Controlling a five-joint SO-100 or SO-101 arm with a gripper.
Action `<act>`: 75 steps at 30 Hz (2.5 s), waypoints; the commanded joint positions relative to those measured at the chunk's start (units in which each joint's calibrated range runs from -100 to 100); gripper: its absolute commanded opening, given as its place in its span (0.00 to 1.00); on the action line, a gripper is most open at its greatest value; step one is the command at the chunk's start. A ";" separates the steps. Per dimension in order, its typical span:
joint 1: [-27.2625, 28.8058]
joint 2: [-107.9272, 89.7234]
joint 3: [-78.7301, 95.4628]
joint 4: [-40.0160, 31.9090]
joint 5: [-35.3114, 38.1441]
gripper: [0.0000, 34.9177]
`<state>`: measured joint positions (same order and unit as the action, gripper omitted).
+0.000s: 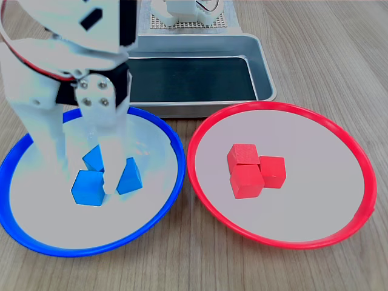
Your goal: Relocate any misplaced blocks to their matching dishes.
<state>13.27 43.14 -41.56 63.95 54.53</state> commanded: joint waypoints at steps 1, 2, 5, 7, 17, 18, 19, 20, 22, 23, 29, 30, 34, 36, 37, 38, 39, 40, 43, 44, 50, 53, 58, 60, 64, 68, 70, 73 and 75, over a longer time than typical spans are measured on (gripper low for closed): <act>-1.65 -10.60 2.64 0.39 -1.27 0.39; -2.03 -12.65 4.19 0.39 -1.56 0.37; -3.16 -21.52 11.75 0.39 -2.05 0.30; -3.82 -29.53 20.58 -0.43 -2.93 0.20; -10.40 -68.34 71.19 -8.60 -15.58 0.01; -11.16 -71.41 74.65 -9.26 -17.24 0.01; -12.00 -75.08 78.57 -10.01 -19.39 0.01; -12.94 -79.00 82.75 -11.24 -21.88 0.01; -14.45 -86.25 90.13 -12.98 -26.08 0.01; -15.30 -90.09 93.86 -13.56 -28.38 0.01; -16.80 -104.67 105.97 -15.54 -38.53 0.01; -16.80 -106.63 107.61 -15.95 -40.00 0.01; -16.52 -113.37 112.70 -16.53 -45.23 0.01; -16.33 -116.27 114.34 -16.61 -47.72 0.01; -16.05 -117.64 115.25 -16.77 -49.08 0.01; -15.77 -118.83 115.89 -16.86 -50.16 0.01; -15.58 -119.94 116.53 -16.86 -51.23 0.01; -15.30 -121.30 117.35 -16.69 -52.45 0.01; -14.92 -124.37 119.71 -16.11 -54.65 0.01; -14.92 -125.57 120.90 -15.95 -55.14 0.01; -14.64 -134.78 128.18 -12.40 -56.07 0.01; -14.07 -137.51 130.00 -10.17 -56.12 0.01; -13.89 -140.32 132.55 -7.78 -56.12 0.01; -13.89 -141.26 133.37 -6.95 -56.12 0.01; -13.79 -142.11 134.46 -6.37 -56.21 0.01; -13.70 -142.11 135.55 -6.79 -56.46 0.01; -13.70 -142.11 136.19 -7.03 -56.51 0.01; -13.51 -142.11 136.92 -7.03 -56.56 0.01; -13.51 -142.11 137.28 -6.87 -56.65 0.01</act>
<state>-0.80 -99.23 95.74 57.34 -1.78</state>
